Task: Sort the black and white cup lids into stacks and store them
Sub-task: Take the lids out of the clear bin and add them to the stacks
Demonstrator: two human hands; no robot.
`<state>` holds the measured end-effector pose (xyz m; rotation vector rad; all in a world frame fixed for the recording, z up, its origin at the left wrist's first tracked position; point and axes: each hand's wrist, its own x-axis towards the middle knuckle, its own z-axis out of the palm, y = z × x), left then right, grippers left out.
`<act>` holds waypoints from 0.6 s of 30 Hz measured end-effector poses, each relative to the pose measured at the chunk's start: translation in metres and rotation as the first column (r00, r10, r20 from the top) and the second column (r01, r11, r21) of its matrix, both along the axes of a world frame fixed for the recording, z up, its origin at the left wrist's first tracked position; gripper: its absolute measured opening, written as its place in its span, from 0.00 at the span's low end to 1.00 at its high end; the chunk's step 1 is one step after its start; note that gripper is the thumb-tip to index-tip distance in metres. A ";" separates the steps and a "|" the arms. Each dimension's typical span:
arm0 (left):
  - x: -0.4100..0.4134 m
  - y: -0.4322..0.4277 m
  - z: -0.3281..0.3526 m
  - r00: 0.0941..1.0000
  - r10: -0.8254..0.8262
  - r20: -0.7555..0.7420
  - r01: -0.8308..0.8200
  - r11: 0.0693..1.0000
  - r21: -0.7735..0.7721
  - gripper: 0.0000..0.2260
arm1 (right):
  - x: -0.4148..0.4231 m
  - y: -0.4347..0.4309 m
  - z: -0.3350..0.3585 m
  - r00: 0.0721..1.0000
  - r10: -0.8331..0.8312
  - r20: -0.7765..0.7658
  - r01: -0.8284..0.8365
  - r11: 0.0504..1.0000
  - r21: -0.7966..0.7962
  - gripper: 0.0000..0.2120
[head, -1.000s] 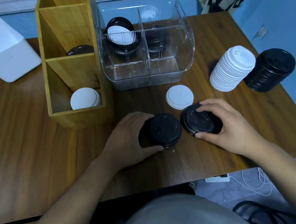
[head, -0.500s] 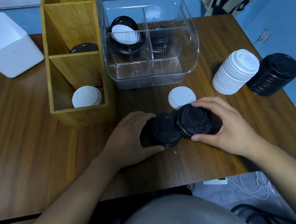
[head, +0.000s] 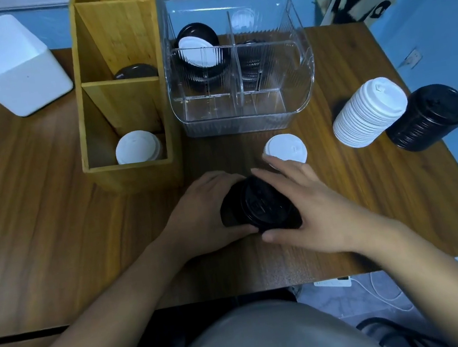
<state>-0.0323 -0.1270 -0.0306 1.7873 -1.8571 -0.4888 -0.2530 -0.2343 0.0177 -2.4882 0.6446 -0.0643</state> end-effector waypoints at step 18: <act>0.000 0.000 -0.003 1.000 0.006 0.017 -0.007 1.000 0.019 0.42 | 0.015 -0.016 0.000 0.997 -0.076 -0.007 0.076 0.997 -0.021 0.38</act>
